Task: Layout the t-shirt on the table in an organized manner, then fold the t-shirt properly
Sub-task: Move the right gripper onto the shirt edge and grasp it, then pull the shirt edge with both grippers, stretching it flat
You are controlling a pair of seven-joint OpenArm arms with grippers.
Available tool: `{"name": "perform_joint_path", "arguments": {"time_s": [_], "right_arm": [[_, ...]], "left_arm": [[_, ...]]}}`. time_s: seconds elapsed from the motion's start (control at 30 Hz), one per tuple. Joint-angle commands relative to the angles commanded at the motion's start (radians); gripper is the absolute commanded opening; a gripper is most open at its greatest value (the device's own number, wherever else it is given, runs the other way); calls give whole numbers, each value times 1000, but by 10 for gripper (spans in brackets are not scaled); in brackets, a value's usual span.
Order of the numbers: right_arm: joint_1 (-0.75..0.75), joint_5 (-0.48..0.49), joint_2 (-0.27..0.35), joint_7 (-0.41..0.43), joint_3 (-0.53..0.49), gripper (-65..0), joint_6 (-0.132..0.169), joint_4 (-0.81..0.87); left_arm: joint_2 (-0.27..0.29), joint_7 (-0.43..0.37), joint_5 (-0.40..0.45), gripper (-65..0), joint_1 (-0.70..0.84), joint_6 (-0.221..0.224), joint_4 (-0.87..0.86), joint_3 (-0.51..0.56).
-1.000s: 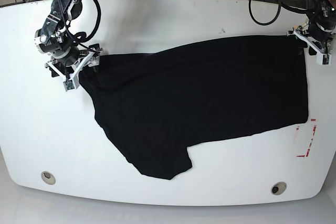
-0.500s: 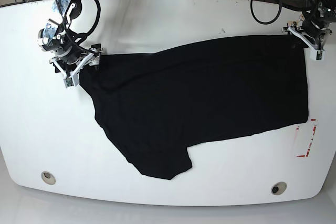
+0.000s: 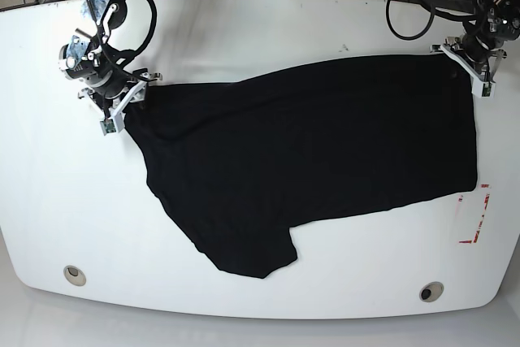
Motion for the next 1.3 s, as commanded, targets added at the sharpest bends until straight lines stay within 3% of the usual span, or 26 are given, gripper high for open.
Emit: {"name": "perform_joint_path", "arguments": {"time_s": [0.03,0.1,0.17,0.57,0.93,1.17,1.23,1.3], "right_arm": [[-2,0,0,0,2,-650,0,0],[-12,0,2,0,2,-650,0,2],[-29,0,5,0,2,-623,0,21],[-221,5,12,-2,61,-623,0,215],[-420,6,-14,-38,84,-623,0,334],[-450,6,-18,-38,84,-615,0,348],[-450,5,-18,-40,81,-599,0,348],[-450,5,-18,-40,80,-544,0,348]], "left_arm": [[0,0,3,-600,0,0,9,0],[0,0,3,-601,2,0,28,0],[0,2,3,-601,5,0,51,0],[-8,3,12,-601,133,0,193,84],[-84,3,12,-600,227,0,216,80],[-92,3,12,-592,239,0,216,84],[-92,3,12,-568,238,0,216,86],[-89,3,12,-536,235,0,218,86]]}}
